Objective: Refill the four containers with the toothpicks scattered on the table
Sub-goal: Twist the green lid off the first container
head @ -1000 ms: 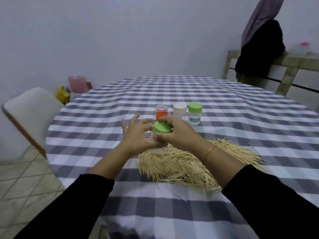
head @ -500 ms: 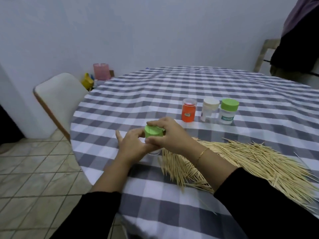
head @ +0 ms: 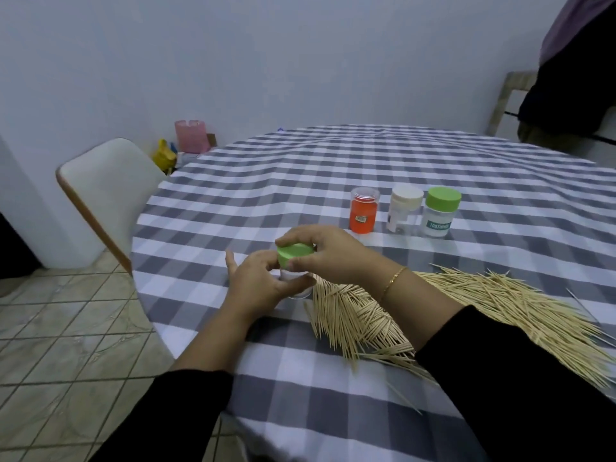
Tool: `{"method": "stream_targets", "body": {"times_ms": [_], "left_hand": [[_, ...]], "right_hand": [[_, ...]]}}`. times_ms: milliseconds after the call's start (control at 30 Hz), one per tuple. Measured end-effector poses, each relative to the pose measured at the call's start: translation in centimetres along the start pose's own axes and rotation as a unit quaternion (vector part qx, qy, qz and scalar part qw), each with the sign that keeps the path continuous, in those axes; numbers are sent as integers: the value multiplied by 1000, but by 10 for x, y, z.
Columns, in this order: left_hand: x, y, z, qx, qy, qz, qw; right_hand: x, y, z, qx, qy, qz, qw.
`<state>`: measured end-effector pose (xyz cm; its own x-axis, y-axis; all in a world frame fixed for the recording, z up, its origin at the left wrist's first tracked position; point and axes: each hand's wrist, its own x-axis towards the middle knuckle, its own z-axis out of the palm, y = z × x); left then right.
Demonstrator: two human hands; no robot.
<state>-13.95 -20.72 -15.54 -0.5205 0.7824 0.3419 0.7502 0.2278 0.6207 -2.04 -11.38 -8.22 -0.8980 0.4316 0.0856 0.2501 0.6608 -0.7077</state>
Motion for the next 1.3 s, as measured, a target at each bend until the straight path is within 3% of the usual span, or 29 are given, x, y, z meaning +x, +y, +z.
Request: {"method": "stream_targets", "body": {"times_ms": [133,267,500,667,767,900,1033,1167,1300], "left_hand": [[1,3,0,28,-4,-11,1000],[1,3,2,39,-9,-25,999],[4,10,0,31,-34,-47,998],[16,32,4,190,-94,-29,977],[14,40,12,138,-91,-41,985],[9,32,23,0,-48,-47,998],[9,33,25,1,-40,-35,999],[9,34,26,20,-42,-32,998],[9,35,27,-13,-53,-36,998]], "right_hand": [[1,-14,-4,-58,-36,17,997],[6,-22,4,-252,35,75,964],[-1,-27,-6,-134,-46,36,989],[-3,-17,-2,-173,35,80,981],[-4,-12,-6,-215,74,121,966],[-4,-6,-12,-207,47,98,972],[-5,-5,-15,-123,-14,59,991],[-7,2,-11,-270,60,104,955],[-9,7,-14,-217,45,82,972]]}}
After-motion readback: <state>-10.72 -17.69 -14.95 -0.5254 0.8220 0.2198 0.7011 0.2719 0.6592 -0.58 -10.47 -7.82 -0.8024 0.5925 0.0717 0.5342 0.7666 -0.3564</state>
